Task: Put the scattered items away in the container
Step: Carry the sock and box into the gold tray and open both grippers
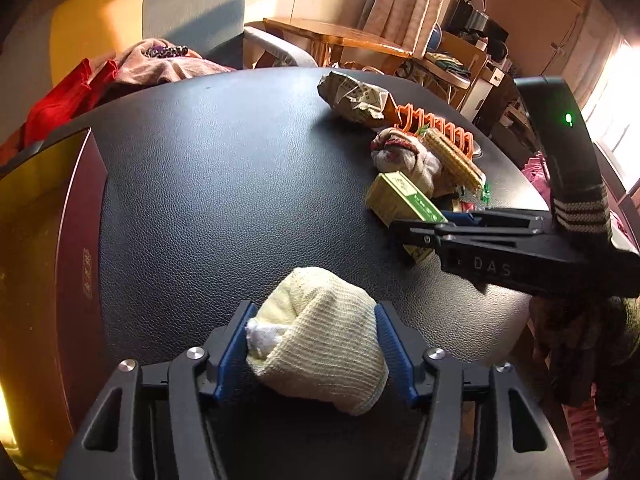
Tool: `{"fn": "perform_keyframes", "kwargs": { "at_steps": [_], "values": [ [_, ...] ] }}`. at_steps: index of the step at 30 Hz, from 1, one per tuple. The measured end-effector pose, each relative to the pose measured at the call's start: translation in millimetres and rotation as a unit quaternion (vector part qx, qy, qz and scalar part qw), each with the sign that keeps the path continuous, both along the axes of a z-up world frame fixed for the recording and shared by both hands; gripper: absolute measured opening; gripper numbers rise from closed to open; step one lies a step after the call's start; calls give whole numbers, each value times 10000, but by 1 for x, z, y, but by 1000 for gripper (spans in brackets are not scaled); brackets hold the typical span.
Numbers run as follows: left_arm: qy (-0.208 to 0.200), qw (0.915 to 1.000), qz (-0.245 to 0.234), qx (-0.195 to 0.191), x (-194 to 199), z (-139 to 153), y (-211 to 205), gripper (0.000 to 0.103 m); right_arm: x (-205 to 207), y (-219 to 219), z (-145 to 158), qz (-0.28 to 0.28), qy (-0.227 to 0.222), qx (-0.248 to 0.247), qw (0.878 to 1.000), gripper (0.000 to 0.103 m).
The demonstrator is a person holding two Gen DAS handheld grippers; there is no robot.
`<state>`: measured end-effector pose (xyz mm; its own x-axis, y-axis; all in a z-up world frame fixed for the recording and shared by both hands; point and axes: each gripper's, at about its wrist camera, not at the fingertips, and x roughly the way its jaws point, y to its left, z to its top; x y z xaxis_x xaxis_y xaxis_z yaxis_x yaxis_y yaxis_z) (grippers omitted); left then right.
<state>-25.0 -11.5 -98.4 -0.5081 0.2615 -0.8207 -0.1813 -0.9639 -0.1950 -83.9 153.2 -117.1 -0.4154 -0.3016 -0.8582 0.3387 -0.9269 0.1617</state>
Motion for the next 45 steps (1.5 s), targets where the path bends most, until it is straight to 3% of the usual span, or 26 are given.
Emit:
{"fn": "perform_keyframes", "kwargs": {
  "at_steps": [10, 13, 20, 26, 35, 45],
  "values": [
    [528, 9979, 175, 345, 22, 38, -26, 57, 23, 12, 19, -285, 161, -563, 9979, 31],
    [671, 9958, 423, 453, 31, 52, -48, 57, 31, 9, 39, -174, 325, -710, 9968, 31],
    [1048, 9842, 1405, 251, 59, 77, -127, 57, 34, -73, 79, 698, 636, -1053, 9900, 31],
    [936, 9698, 2252, -12, 73, 68, -197, 57, 37, -178, 91, 1662, 697, -1139, 9770, 31],
    [654, 9553, 2874, -220, 78, 39, -247, 57, 45, -278, 62, 2305, 465, -668, 9697, 31],
    [403, 9475, 3163, -248, 78, 21, -267, 57, 42, -295, 31, 2384, 177, -324, 9705, 31]
  ]
}}
